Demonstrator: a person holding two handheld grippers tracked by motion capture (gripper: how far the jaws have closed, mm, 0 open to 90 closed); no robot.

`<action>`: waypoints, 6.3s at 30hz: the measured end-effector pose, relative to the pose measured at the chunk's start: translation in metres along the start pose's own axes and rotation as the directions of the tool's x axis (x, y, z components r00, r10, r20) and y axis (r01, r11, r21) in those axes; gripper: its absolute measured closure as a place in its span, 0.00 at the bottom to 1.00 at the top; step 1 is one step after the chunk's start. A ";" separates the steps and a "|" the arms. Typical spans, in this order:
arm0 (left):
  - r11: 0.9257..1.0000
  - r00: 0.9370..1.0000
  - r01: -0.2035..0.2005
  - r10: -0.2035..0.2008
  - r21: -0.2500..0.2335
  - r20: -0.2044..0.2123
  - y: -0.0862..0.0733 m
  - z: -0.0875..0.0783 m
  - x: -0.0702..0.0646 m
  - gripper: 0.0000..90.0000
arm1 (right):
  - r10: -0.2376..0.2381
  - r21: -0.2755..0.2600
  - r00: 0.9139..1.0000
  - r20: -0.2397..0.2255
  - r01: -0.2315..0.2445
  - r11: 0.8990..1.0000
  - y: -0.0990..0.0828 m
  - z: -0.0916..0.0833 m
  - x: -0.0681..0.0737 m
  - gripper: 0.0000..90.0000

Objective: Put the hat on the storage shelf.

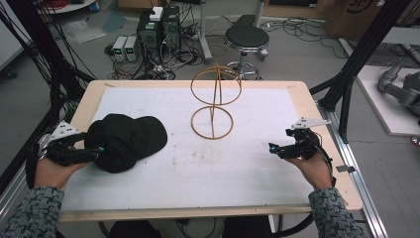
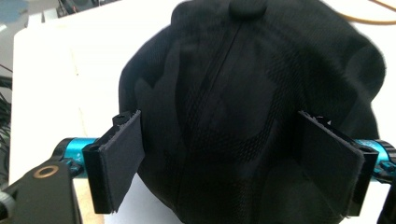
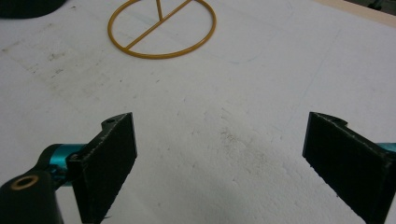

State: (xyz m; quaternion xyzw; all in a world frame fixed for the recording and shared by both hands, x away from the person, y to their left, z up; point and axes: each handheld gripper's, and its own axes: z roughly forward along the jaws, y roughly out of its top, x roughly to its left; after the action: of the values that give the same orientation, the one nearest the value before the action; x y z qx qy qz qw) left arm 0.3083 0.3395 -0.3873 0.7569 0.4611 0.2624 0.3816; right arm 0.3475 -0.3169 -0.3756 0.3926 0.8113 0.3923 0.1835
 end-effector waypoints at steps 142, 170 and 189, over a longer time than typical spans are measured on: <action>0.734 0.862 0.328 0.024 -0.594 0.506 0.323 0.062 -0.073 0.97 | 0.038 0.003 0.999 0.015 -0.038 0.999 -0.030 -0.026 -0.024 0.11; 0.897 0.846 0.114 0.137 -0.427 0.514 0.282 0.105 -0.109 0.97 | 0.037 0.017 0.999 -0.006 -0.037 0.999 -0.032 -0.018 -0.020 0.11; 0.917 0.858 -0.084 0.265 -0.389 0.440 0.251 0.119 -0.134 0.91 | 0.024 0.022 0.999 -0.024 -0.024 0.999 -0.030 -0.010 -0.014 0.11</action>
State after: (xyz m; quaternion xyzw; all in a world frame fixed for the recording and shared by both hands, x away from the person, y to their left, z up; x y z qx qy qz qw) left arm 0.4635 0.1079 -0.2552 0.7557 0.2237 0.1779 0.5893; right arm 0.3355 -0.3444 -0.3934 0.3994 0.8129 0.3905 0.1647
